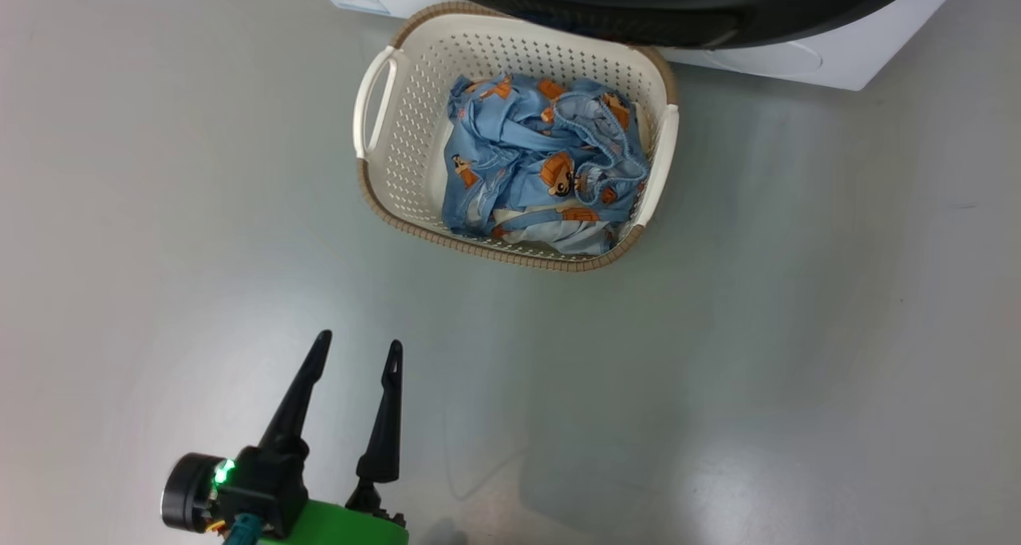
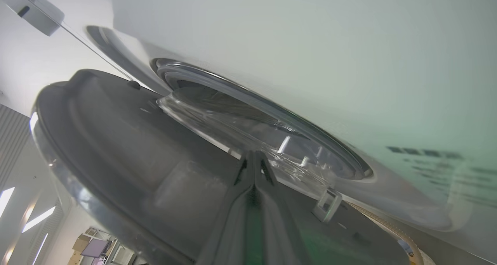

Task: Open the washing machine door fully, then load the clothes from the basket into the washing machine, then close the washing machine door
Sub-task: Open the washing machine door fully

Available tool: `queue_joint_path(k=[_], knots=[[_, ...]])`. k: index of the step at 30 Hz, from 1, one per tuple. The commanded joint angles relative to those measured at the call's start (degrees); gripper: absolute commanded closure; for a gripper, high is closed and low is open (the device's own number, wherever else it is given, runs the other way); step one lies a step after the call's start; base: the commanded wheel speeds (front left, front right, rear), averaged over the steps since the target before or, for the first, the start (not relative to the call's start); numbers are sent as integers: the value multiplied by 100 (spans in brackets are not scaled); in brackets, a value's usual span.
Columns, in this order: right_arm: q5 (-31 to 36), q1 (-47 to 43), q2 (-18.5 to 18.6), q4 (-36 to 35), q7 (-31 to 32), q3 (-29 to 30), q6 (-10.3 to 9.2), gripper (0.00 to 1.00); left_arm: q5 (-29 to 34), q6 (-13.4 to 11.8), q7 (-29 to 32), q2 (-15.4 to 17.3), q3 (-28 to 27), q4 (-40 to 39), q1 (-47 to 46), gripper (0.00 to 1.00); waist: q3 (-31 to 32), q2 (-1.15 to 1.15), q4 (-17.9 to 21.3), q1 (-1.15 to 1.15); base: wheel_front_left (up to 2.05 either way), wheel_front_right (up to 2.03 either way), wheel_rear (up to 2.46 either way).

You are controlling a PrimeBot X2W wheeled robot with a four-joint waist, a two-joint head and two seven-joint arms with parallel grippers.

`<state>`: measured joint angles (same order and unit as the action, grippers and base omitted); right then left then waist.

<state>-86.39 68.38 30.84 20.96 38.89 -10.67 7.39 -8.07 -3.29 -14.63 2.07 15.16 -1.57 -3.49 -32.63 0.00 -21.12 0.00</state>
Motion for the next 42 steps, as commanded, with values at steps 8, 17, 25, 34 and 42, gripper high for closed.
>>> queue_joint_path(k=[8,17,25,34,42], knots=[[-67,-244,-238,-375,210,-435,10,100,-72,-47,-37,81,-302,-62,-61,0,243,0,245,0,0,0,0],[-57,-616,-351,-668,331,-902,10,100,-112,-14,-37,81,-494,68,-144,0,528,0,479,0,0,0,0],[-110,-1141,-536,-1124,338,-1352,10,100,-113,14,-37,81,-631,160,-103,0,884,0,640,0,0,0,0],[-166,-1682,-854,-1541,307,-1905,10,100,-96,92,-37,81,-717,276,-30,0,1326,0,708,0,0,0,0],[-146,-2332,-1457,-1684,-52,-2579,10,100,-170,111,-37,81,-684,416,56,0,1784,0,747,0,0,0,0]])
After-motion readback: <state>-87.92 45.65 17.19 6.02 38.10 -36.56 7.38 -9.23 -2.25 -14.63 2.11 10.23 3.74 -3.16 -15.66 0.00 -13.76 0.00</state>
